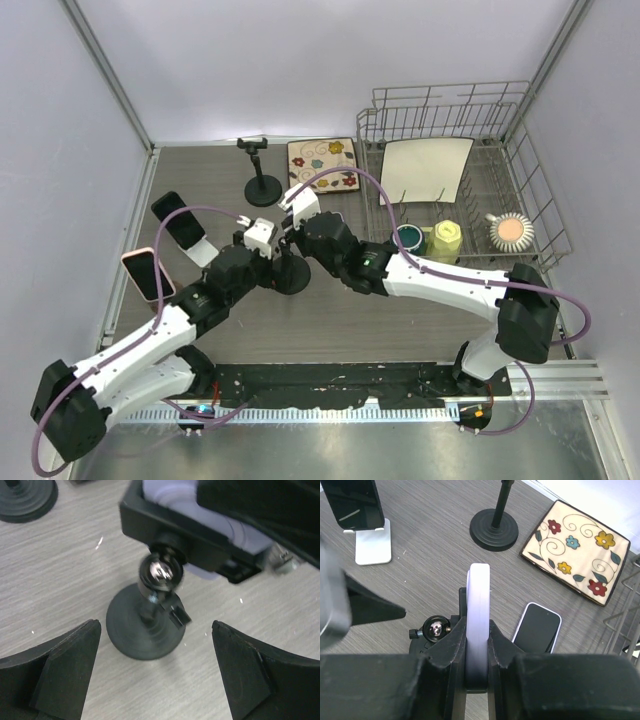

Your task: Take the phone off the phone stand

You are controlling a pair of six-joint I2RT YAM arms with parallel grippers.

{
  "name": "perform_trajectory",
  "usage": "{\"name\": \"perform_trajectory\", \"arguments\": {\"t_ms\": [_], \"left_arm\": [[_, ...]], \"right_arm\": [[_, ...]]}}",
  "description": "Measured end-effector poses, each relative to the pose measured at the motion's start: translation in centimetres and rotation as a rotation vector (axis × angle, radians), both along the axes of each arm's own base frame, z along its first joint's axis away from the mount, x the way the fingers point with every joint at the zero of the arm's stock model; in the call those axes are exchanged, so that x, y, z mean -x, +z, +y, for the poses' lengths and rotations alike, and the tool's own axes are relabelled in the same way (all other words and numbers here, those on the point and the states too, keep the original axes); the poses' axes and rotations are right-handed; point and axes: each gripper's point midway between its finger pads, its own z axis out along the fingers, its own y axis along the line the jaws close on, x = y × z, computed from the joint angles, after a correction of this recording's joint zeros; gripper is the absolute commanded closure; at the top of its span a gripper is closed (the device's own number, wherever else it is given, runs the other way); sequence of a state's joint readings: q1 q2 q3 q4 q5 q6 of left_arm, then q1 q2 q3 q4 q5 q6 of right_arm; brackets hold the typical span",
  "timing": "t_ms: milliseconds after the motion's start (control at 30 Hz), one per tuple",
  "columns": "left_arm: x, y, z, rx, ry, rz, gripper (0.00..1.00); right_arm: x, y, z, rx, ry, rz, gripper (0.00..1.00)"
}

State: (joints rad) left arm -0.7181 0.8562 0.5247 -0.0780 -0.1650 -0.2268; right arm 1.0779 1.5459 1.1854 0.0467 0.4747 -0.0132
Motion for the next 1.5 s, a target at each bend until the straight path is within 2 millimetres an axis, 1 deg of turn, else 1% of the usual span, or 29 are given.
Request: {"name": "perform_trajectory", "arguments": {"t_ms": [100, 133, 300, 367, 400, 433, 533, 600, 633, 700, 733, 800, 833, 900, 933, 1033, 1067, 1133, 1167, 1267, 1367, 1500], "left_arm": [[-1.5, 0.0, 0.2, 0.038, 0.030, 0.002, 0.12], [-2.0, 0.3, 0.2, 0.059, 0.038, -0.004, 0.17], [-3.3, 2.5, -0.5, 0.154, 0.034, -0.064, 0.27], [-3.7, 3.0, -1.0, 0.182, 0.016, -0.078, 0.32], [-3.9, 2.8, -1.2, 0.186, 0.009, -0.074, 0.34], [-4.0, 2.6, -1.4, 0.187, 0.005, -0.068, 0.39], [-4.3, 1.0, -1.7, 0.173, -0.003, -0.021, 0.47], [-4.4, 0.0, -2.0, 0.162, -0.010, 0.011, 0.49], [-4.4, -0.3, -2.2, 0.161, -0.016, 0.021, 0.55], [-4.4, -0.5, -2.5, 0.162, -0.027, 0.034, 0.61], [-4.4, -0.5, -2.5, 0.165, -0.029, 0.034, 0.72], [-4.4, -0.4, -2.5, 0.166, -0.030, 0.033, 0.81], [-4.5, -0.3, -2.5, 0.167, -0.031, 0.030, 0.91], [-4.4, -0.3, -2.6, 0.161, -0.038, 0.026, 1.00], [-4.4, -0.3, -2.6, 0.153, -0.044, 0.020, 1.00], [-4.5, -0.3, -2.6, 0.151, -0.048, 0.018, 1.00], [-4.4, -0.3, -2.6, 0.152, -0.049, 0.019, 1.00], [-4.4, -0.3, -2.6, 0.153, -0.050, 0.017, 1.00], [-4.4, -0.3, -2.6, 0.155, -0.051, 0.015, 1.00], [-4.2, -0.3, -2.5, 0.160, -0.053, 0.008, 1.00], [-4.0, -0.2, -2.4, 0.165, -0.053, 0.005, 1.00], [-4.0, -0.2, -2.4, 0.168, -0.052, 0.006, 1.00]], "right_arm": [[0.0, 0.0, 0.2, 0.003, 0.024, -0.003, 0.99], [0.0, 0.0, 0.2, 0.004, 0.030, -0.003, 0.99], [0.0, 0.0, 0.3, 0.000, 0.047, -0.008, 0.99], [0.0, 0.0, 0.2, -0.005, 0.051, -0.009, 0.99], [0.0, 0.0, 0.2, -0.007, 0.055, -0.008, 0.99], [0.0, 0.0, 0.1, -0.005, 0.057, -0.009, 0.99], [-0.1, 0.0, 0.1, -0.008, 0.060, -0.007, 0.99], [0.0, 0.0, 0.2, -0.012, 0.069, -0.007, 0.99], [0.0, 0.0, 0.3, -0.013, 0.072, -0.007, 0.99], [0.1, 0.0, 0.3, -0.013, 0.078, -0.007, 0.99], [0.0, 0.0, 0.3, -0.013, 0.077, -0.007, 0.99], [0.0, 0.0, 0.3, -0.014, 0.075, -0.008, 0.99], [-0.1, 0.0, 0.3, -0.015, 0.075, -0.010, 0.99], [-0.1, 0.1, 0.3, -0.017, 0.074, -0.011, 0.99], [-0.1, 0.1, 0.3, -0.018, 0.073, -0.012, 0.99], [-0.2, 0.1, 0.2, -0.020, 0.064, -0.013, 0.89], [-0.2, 0.1, 0.1, -0.020, 0.060, -0.013, 0.82], [-0.2, 0.1, 0.1, -0.020, 0.056, -0.014, 0.77], [-0.3, 0.1, 0.1, -0.019, 0.053, -0.014, 0.72], [-0.3, 0.2, 0.1, -0.027, 0.048, -0.015, 0.70], [-0.5, 0.4, 0.1, -0.043, 0.046, -0.014, 0.66], [-0.8, 0.5, 0.1, -0.058, 0.052, -0.006, 0.62]]}}
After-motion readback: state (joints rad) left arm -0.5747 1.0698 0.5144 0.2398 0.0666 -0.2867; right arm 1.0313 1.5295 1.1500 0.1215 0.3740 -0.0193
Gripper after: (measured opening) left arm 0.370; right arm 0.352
